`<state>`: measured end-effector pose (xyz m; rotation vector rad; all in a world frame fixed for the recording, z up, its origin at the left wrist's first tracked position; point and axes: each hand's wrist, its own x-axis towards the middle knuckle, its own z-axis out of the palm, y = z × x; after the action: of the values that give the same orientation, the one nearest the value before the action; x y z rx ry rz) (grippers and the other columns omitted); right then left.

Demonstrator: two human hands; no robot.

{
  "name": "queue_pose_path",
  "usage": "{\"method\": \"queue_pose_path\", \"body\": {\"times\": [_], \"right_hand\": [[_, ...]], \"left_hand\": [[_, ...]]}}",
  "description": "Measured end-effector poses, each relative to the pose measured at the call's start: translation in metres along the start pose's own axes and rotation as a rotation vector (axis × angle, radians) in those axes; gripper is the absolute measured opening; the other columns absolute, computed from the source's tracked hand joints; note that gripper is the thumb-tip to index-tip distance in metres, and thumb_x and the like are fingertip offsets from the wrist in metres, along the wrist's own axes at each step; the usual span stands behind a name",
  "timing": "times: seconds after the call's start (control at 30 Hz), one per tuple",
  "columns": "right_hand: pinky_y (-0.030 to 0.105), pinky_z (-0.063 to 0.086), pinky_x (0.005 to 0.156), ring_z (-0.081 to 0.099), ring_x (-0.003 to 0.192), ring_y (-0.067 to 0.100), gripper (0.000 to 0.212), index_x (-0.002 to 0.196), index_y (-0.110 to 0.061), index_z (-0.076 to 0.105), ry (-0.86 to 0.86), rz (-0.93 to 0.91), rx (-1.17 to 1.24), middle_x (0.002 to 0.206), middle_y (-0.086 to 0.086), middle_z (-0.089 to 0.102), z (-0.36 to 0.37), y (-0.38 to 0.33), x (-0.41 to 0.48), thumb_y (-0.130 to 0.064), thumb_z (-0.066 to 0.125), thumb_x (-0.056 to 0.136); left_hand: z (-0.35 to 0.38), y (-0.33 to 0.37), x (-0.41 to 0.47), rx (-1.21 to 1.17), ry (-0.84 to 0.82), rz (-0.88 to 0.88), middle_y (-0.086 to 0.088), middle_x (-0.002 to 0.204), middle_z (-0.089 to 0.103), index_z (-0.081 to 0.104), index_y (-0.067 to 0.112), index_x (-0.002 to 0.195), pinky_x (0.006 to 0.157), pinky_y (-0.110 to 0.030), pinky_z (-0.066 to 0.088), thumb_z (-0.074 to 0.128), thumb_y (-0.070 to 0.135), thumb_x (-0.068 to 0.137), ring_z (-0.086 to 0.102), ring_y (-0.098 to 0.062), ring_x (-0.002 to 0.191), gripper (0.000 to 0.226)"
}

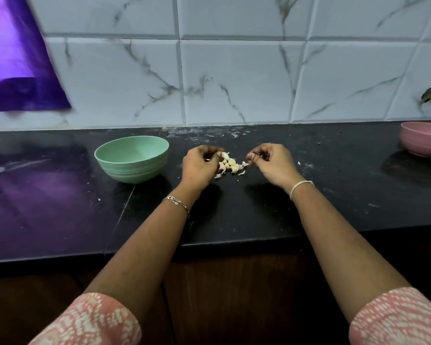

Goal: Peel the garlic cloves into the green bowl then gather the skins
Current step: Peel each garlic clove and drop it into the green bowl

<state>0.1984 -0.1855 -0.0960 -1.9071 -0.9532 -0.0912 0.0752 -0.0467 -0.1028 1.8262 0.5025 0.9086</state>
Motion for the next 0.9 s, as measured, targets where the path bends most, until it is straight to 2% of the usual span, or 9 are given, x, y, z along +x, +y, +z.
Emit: {"method": "queue_pose_path", "body": {"times": [0.1,0.17,0.27,0.37,0.5,0.67,0.73,0.8,0.9], "right_hand": [[0.032,0.053,0.093,0.069,0.090,0.011,0.006,0.093,-0.024,0.072,-0.079,-0.022,0.073,0.088,-0.007,0.074,0.003,-0.001,-0.003,-0.025,0.066,0.092],[0.030,0.053,0.089,0.068,0.090,0.014,0.009,0.098,-0.023,0.072,-0.159,-0.067,0.133,0.095,0.000,0.074,0.008,-0.005,-0.007,-0.024,0.070,0.089],[0.030,0.050,0.080,0.061,0.081,0.012,0.010,0.089,-0.022,0.070,-0.157,-0.143,0.016,0.091,0.002,0.069,0.012,-0.006,-0.006,-0.015,0.074,0.084],[0.029,0.048,0.078,0.062,0.081,0.016,0.005,0.087,-0.018,0.071,-0.123,-0.176,-0.017,0.085,-0.002,0.067,0.012,-0.004,-0.005,-0.013,0.071,0.085],[0.020,0.046,0.071,0.057,0.069,0.001,0.003,0.085,-0.023,0.069,-0.101,-0.152,0.013,0.082,-0.003,0.071,0.012,-0.006,-0.007,-0.020,0.070,0.086],[0.011,0.043,0.066,0.057,0.065,-0.007,0.008,0.084,-0.021,0.069,-0.101,-0.159,0.036,0.077,-0.006,0.070,0.010,-0.009,-0.007,-0.015,0.068,0.088],[0.018,0.047,0.071,0.062,0.075,0.003,0.009,0.084,-0.023,0.069,-0.106,-0.165,0.039,0.080,-0.004,0.070,0.010,-0.008,-0.006,-0.014,0.068,0.088],[0.030,0.050,0.078,0.066,0.085,0.017,0.014,0.082,-0.027,0.068,-0.097,-0.162,0.052,0.083,-0.005,0.071,0.009,-0.007,-0.005,-0.015,0.070,0.087],[0.038,0.054,0.080,0.066,0.082,0.019,0.021,0.076,-0.036,0.065,-0.050,-0.144,0.004,0.083,-0.004,0.072,0.008,-0.007,-0.005,-0.018,0.070,0.086]], "left_hand": [[0.002,0.000,-0.002,-0.055,-0.063,-0.028,-0.006,0.082,0.071,0.071,0.026,0.087,0.080,-0.040,0.059,0.065,0.007,0.088,0.066,-0.017,0.073,0.020],[0.002,0.000,-0.004,-0.079,-0.096,-0.035,-0.009,0.081,0.070,0.070,0.020,0.091,0.075,-0.036,0.058,0.066,0.004,0.086,0.066,-0.019,0.071,0.017],[0.002,0.002,-0.005,-0.093,-0.123,-0.034,-0.008,0.080,0.069,0.070,0.017,0.095,0.070,-0.031,0.057,0.068,0.004,0.086,0.065,-0.017,0.069,0.016],[0.002,0.002,-0.004,-0.078,-0.138,-0.023,-0.006,0.079,0.070,0.070,0.019,0.094,0.069,-0.029,0.057,0.069,0.006,0.086,0.065,-0.015,0.068,0.015],[0.002,0.002,-0.003,-0.059,-0.134,-0.002,-0.007,0.081,0.071,0.071,0.024,0.088,0.067,-0.028,0.057,0.072,0.010,0.085,0.066,-0.014,0.068,0.014],[0.001,0.002,-0.005,-0.043,-0.132,0.018,-0.001,0.077,0.070,0.070,0.024,0.086,0.064,-0.027,0.056,0.073,0.013,0.085,0.065,-0.013,0.067,0.012],[0.001,0.002,-0.005,-0.082,-0.143,0.016,0.001,0.075,0.069,0.070,0.024,0.085,0.061,-0.026,0.054,0.072,0.011,0.085,0.064,-0.012,0.064,0.013],[0.000,0.003,-0.005,-0.143,-0.157,0.000,0.001,0.072,0.069,0.071,0.021,0.086,0.059,-0.023,0.051,0.071,0.010,0.087,0.063,-0.010,0.061,0.011],[0.001,0.004,-0.007,-0.217,-0.210,-0.007,0.000,0.073,0.068,0.071,0.015,0.091,0.061,-0.021,0.051,0.071,0.011,0.086,0.061,-0.009,0.061,0.006]]}}
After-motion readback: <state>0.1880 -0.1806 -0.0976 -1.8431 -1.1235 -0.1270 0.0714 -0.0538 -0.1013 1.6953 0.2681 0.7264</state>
